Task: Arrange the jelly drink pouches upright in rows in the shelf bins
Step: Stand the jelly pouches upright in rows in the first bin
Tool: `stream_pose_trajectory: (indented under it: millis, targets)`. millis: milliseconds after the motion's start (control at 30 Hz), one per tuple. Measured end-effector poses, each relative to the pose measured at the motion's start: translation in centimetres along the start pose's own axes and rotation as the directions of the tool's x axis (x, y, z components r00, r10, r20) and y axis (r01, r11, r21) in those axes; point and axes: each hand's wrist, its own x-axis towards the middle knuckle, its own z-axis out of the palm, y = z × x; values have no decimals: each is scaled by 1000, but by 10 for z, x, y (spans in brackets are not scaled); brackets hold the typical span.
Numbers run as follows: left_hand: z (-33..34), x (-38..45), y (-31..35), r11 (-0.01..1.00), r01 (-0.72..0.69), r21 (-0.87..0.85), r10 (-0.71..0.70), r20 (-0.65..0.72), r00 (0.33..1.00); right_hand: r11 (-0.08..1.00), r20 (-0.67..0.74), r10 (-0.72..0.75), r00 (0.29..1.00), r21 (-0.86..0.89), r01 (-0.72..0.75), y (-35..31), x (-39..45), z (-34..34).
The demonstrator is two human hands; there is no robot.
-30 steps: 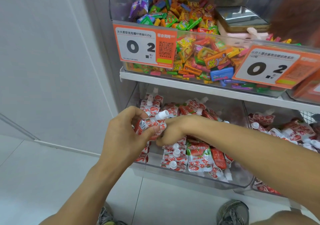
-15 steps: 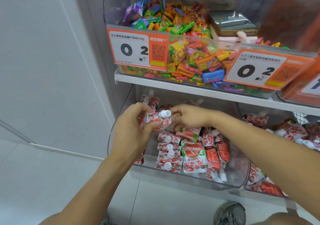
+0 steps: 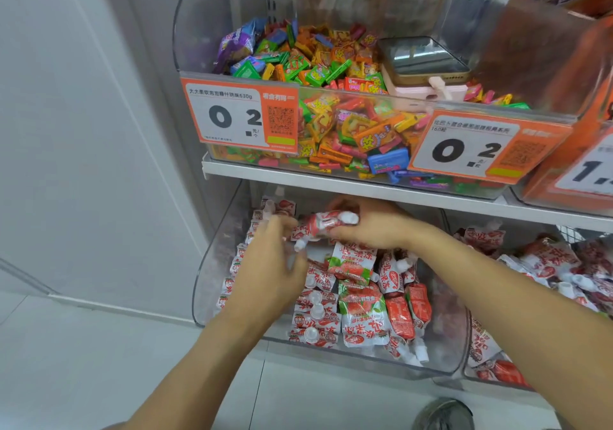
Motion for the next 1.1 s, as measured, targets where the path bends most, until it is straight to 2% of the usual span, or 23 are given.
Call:
stream_pose_trajectory:
  millis: [100, 200, 300, 367, 633, 800, 900, 1000, 1100]
  targets:
    - [3, -4, -5, 975, -16, 223, -54, 305, 951, 994, -34, 99, 995, 41, -97, -1, 6, 8]
    - [9, 1, -7, 963, -44, 266, -68, 396, 916, 996, -80, 68, 994, 66, -63, -10, 15, 18]
    - [12, 7, -12, 958, -39, 283, -82, 404, 911, 997, -84, 6, 996, 75, 1, -16, 23, 28]
    - [15, 9, -14, 955, -34, 296, -91, 398, 913, 1000, -72, -17, 997, 10, 18, -15, 28, 33]
    - [26, 7, -18, 945, -68, 321, -30, 289, 957, 998, -56, -61, 997, -8, 60, 0, 25, 35]
    - [20, 9, -14, 960, -146, 237, 102, 191, 976, 995, 32, -83, 996, -58, 85, -1, 24, 27]
    - [17, 7, -17, 963, -130, 236, 74, 235, 969, 975, 159, -102, 982, -178, 130, -6, 26, 28]
    - [20, 5, -20, 966, -95, 240, 34, 247, 968, 958, 167, -132, 977, -232, 169, -11, 29, 38]
    - [19, 7, -16, 975, -52, 217, 8, 198, 980, 935, 215, -162, 963, -279, 220, -14, 31, 41]
